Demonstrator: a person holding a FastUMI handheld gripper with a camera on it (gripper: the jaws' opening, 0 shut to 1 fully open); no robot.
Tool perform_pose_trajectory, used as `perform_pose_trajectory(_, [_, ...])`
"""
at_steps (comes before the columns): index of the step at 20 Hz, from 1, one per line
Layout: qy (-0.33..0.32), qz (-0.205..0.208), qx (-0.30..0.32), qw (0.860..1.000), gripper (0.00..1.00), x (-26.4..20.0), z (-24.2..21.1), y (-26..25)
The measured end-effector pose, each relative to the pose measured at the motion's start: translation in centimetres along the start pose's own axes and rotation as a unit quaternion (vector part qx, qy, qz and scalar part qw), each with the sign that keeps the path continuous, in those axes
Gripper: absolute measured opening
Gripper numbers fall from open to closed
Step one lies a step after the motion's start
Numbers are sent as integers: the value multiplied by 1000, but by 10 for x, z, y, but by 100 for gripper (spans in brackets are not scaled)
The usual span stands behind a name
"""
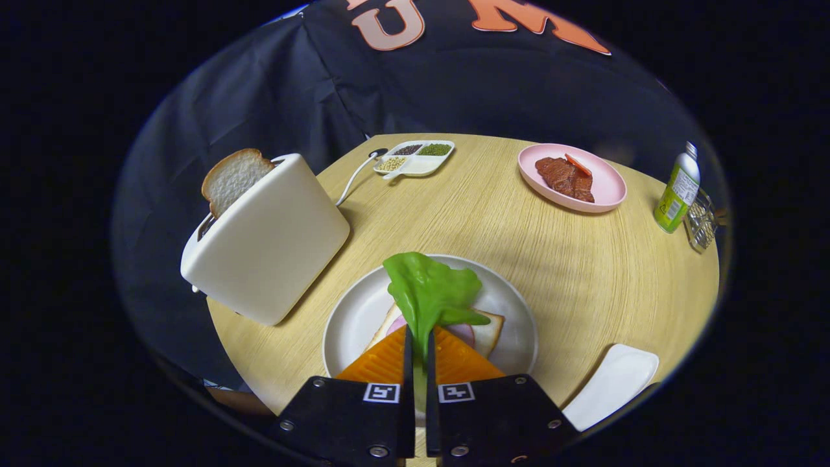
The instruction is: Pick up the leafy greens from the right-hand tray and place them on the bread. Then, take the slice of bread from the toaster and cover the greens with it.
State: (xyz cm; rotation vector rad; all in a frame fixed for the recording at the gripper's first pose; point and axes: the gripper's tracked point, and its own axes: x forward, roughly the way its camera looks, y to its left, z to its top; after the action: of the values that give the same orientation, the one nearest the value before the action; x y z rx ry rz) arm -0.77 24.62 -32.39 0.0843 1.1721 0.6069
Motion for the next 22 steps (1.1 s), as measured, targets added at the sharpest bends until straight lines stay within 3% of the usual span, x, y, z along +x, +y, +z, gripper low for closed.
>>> perform_pose_trajectory(7, [5, 12, 0, 1000, 21, 0, -2, 9])
perform_pose_trajectory(14, [-26, -25, -24, 999, 50, -12, 13, 5])
perform_pose_trajectory(18, [-43, -46, -32, 998, 57, -19, 23, 1])
perform_pose_trajectory(22, [-44, -53, -27, 997, 58, -24, 27, -2])
